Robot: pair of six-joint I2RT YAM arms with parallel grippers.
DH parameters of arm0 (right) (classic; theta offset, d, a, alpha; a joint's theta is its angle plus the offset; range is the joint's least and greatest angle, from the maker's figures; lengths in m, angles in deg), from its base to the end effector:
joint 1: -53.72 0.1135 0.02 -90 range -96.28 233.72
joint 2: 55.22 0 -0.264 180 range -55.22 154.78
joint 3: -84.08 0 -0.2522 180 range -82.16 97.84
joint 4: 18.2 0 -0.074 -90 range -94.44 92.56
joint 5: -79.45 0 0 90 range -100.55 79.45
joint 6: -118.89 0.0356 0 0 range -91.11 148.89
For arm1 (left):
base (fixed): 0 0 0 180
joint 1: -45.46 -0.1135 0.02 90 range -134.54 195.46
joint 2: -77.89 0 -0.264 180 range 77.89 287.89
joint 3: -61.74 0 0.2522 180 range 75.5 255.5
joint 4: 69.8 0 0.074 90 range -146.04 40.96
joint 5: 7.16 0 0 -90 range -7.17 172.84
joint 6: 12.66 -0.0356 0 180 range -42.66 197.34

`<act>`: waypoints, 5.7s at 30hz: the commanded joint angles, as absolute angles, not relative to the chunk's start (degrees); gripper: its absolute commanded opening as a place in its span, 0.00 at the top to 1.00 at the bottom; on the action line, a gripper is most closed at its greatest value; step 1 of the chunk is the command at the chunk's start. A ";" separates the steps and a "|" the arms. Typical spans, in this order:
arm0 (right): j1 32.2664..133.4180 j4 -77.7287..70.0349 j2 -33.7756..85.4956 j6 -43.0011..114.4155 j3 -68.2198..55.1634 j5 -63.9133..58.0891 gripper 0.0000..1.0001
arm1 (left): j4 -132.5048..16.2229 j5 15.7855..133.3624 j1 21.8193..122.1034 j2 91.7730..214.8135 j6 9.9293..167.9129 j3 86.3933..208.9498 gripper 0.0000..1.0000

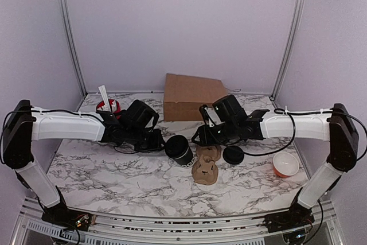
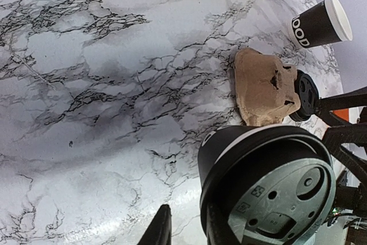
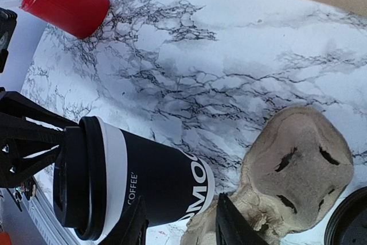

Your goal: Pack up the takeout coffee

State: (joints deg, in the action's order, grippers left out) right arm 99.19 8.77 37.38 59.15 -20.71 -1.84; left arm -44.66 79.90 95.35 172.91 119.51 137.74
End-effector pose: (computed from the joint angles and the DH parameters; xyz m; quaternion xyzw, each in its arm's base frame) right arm 0.2421 0.2538 0.2255 -0.1508 0.9071 0.2926 0.2623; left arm 0.2306 -0.2766 0.2180 0.0720 0.9180 -0.2966 0.2533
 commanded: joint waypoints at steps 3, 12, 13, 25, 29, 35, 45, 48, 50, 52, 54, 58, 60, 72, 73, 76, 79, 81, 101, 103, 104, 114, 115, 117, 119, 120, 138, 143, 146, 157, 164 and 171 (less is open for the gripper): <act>99.33 4.81 38.29 60.48 -21.19 1.07 0.60 | -41.84 80.24 95.71 173.25 118.74 139.60 0.79; 99.25 6.26 34.08 61.23 -22.19 -3.88 0.56 | -41.79 80.20 95.91 172.98 118.61 140.58 0.79; 99.24 6.45 33.86 61.29 -22.26 -3.95 0.56 | -41.75 80.20 95.98 172.98 118.57 140.69 0.79; 99.55 5.46 31.99 60.69 -24.10 -1.28 0.53 | -41.77 79.90 96.33 173.72 118.47 141.75 0.79; 99.57 6.04 31.68 61.57 -24.93 -2.21 0.56 | -41.80 79.92 96.44 173.79 118.52 141.92 0.79; 99.17 5.78 29.70 62.71 -26.47 -4.38 0.59 | -41.79 79.87 96.61 173.39 118.48 142.09 0.79; 99.15 5.61 29.83 63.54 -26.86 -3.79 0.64 | -41.76 79.94 96.70 173.01 118.39 142.39 0.79; 99.15 5.56 30.31 63.29 -26.64 -3.51 0.64 | -41.79 79.86 96.70 172.83 118.39 142.30 0.79; 99.20 5.49 31.12 63.26 -26.46 -2.59 0.64 | -41.79 79.87 96.70 172.81 118.39 142.36 0.79; 99.26 5.26 31.88 63.33 -26.44 -1.95 0.65 | -41.80 79.85 96.70 172.66 118.39 142.38 0.79; 99.33 4.91 32.26 63.43 -26.51 -1.73 0.65 | -41.75 79.89 96.70 172.58 118.36 142.30 0.79; 99.42 4.70 32.96 63.56 -26.35 -1.53 0.65 | -41.76 79.82 96.70 172.32 118.38 142.17 0.79; 99.49 4.45 33.39 63.70 -26.35 -1.17 0.65 | -41.78 79.76 96.70 172.16 118.39 142.11 0.79; 101.42 3.40 36.08 64.97 -24.76 -0.71 0.68 | -41.80 80.37 96.70 170.65 118.27 141.02 0.79; 102.71 3.25 36.36 65.08 -24.63 -0.73 0.68 | -41.80 80.37 96.70 170.37 118.29 140.87 0.79; 103.52 3.14 37.22 65.27 -24.18 -0.65 0.69 | -41.79 80.29 96.70 169.95 118.38 140.42 0.79; 103.53 2.98 37.82 65.28 -23.63 -0.54 0.69 | -41.79 80.09 96.70 169.79 118.39 140.04 0.79; 103.62 3.02 38.15 65.17 -23.14 -0.33 0.69 | -41.79 79.94 96.70 169.67 118.39 139.77 0.79; 105.83 5.34 43.37 62.20 -15.23 1.27 0.61 | -40.49 81.79 95.84 165.05 118.39 135.94 0.79; 105.91 5.97 44.22 61.88 -14.32 1.34 0.61 | -40.55 81.85 95.67 164.68 118.26 135.81 0.79; 105.92 6.27 44.37 61.83 -13.99 1.19 0.61 | -40.46 81.87 95.61 164.45 118.17 135.80 0.79; 104.48 7.47 38.89 61.40 -16.38 -2.63 0.41 | -39.27 80.73 95.38 163.43 116.20 136.24 0.78; 104.51 7.65 38.52 61.29 -16.54 -2.71 0.39 | -39.29 80.39 95.38 163.25 116.18 136.16 0.78; 104.64 7.69 37.95 61.10 -17.02 -2.35 0.38 | -39.34 80.01 95.36 162.81 116.02 135.86 0.77; 105.30 7.77 37.32 60.83 -17.27 -2.22 0.35 | -39.38 79.37 95.03 162.15 116.16 135.27 0.76; 105.61 7.88 37.18 60.69 -17.23 -1.95 0.34 | -39.39 78.82 94.89 161.98 116.26 134.94 0.75; 108.38 3.58 39.89 64.38 -19.76 7.09 0.34 | -48.07 67.00 92.75 159.24 118.28 127.71 0.59; 108.73 2.87 41.07 65.49 -18.96 7.97 0.43 | -49.99 65.43 92.75 159.92 118.65 126.88 0.58; 108.83 3.07 41.55 65.54 -18.34 8.14 0.45 | -50.43 65.05 92.75 159.94 118.73 126.59 0.58; 109.72 4.59 44.29 64.63 -13.54 8.56 0.57 | -50.37 65.74 92.75 157.42 119.00 124.60 0.59; 110.99 6.69 46.56 63.47 -9.35 7.39 0.59 | -49.53 66.84 92.75 154.98 118.92 123.38 0.59; 111.02 7.87 50.61 61.68 -5.23 7.46 0.59 | -47.32 70.54 92.75 152.34 118.83 122.61 0.60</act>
